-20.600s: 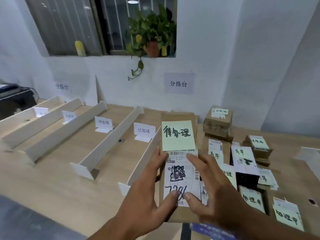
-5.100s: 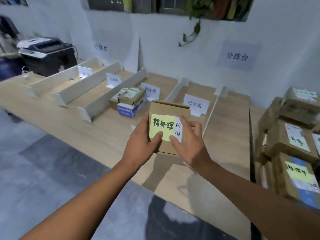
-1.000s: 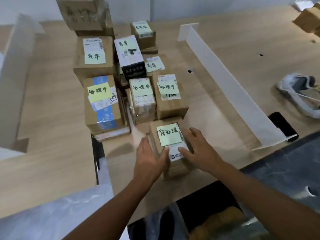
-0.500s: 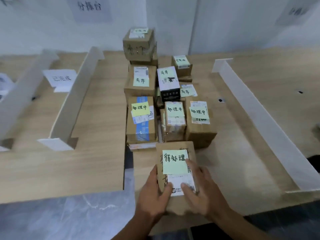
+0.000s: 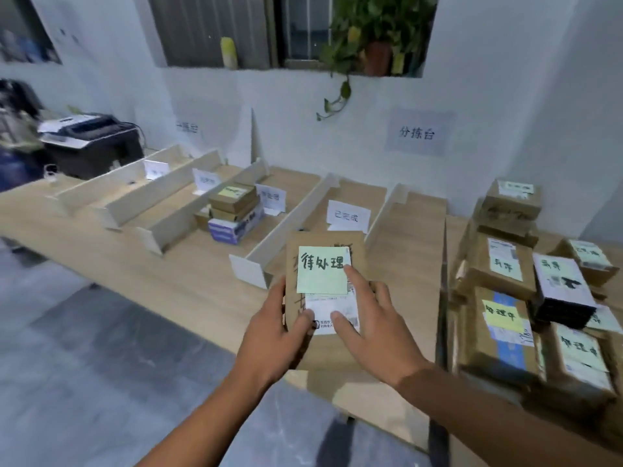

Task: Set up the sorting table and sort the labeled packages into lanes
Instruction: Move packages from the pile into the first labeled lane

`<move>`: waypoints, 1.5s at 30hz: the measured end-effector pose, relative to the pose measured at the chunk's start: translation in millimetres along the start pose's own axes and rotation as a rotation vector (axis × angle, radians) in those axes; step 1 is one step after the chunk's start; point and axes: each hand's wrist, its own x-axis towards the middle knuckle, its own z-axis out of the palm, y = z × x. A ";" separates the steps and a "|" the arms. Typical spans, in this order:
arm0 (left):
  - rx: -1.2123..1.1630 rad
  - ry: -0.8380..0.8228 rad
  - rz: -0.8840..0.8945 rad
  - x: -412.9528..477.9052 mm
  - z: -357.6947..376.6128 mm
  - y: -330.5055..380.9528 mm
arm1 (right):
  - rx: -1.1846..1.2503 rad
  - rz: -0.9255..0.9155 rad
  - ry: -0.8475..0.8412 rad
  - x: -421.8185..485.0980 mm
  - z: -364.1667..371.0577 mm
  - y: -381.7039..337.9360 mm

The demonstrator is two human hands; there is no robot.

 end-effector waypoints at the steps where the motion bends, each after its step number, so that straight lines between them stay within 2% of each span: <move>1: 0.020 0.026 -0.001 10.0 -26.8 -9.9 | 0.009 -0.031 -0.002 19.7 16.8 -18.8; 6: 0.084 0.157 -0.006 55.4 -146.1 -62.4 | 0.072 -0.142 -0.013 107.3 101.3 -104.9; 10: 0.112 0.193 -0.010 93.4 -212.6 -101.2 | 0.150 -0.171 -0.030 164.6 164.1 -144.3; 16: 0.112 0.210 -0.050 182.1 -261.5 -187.0 | 0.168 -0.144 -0.057 264.0 259.5 -157.8; 21: 0.127 0.194 -0.079 276.5 -291.9 -261.7 | 0.296 -0.141 -0.054 359.2 333.1 -148.8; 25: 0.164 0.091 -0.136 339.7 -316.9 -309.1 | 0.262 -0.038 -0.095 416.0 386.4 -145.5; 32: 0.090 -0.124 -0.187 441.5 -336.3 -396.9 | 0.233 0.198 -0.109 482.6 471.7 -133.5; 40: 0.046 -0.408 -0.128 560.1 -339.9 -492.0 | 0.099 0.454 -0.041 551.8 548.0 -117.4; 45: -0.029 -0.582 -0.192 600.2 -337.1 -531.9 | 0.077 0.571 0.018 570.4 581.2 -117.2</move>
